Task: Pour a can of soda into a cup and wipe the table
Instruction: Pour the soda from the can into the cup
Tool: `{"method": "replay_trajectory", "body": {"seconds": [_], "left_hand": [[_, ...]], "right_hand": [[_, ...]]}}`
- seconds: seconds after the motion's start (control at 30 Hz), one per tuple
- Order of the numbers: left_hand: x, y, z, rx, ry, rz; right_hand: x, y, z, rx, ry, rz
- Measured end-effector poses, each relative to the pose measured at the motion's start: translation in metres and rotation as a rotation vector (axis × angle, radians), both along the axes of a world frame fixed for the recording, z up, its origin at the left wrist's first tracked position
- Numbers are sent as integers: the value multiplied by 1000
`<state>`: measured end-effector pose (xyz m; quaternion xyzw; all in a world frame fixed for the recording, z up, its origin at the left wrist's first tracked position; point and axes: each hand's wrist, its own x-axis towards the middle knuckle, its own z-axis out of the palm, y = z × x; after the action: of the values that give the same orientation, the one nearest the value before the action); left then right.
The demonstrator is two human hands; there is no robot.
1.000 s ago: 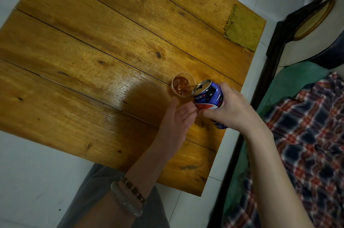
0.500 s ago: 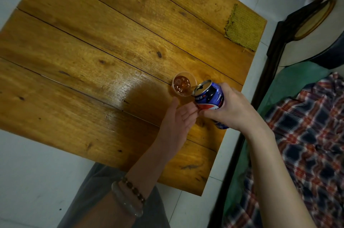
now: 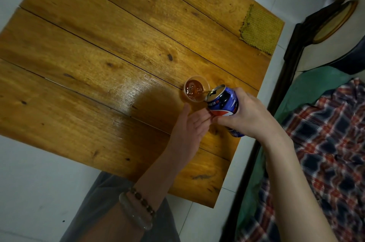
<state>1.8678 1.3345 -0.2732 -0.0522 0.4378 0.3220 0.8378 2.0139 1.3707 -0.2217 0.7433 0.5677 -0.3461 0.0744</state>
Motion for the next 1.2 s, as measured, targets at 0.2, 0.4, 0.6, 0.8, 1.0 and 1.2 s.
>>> {"method": "replay_trajectory", "body": {"seconds": [0.2, 0.4, 0.6, 0.8, 1.0, 1.2], "left_hand": [[-4, 0, -5, 23, -67, -59], [-4, 1, -2, -12, -75, -47], [-3, 3, 3, -50, -140, -14], [-1, 1, 1, -96, -227, 86], [0, 1, -2, -56, -202, 46], [-1, 2, -4, -27, -191, -14]], "right_hand": [[1, 1, 1, -12, 11, 8], [3, 3, 2, -12, 0, 19], [4, 3, 2, -19, -10, 26], [4, 3, 2, -15, -18, 23], [5, 5, 2, -33, -25, 23], [7, 5, 1, -35, -33, 47]]}}
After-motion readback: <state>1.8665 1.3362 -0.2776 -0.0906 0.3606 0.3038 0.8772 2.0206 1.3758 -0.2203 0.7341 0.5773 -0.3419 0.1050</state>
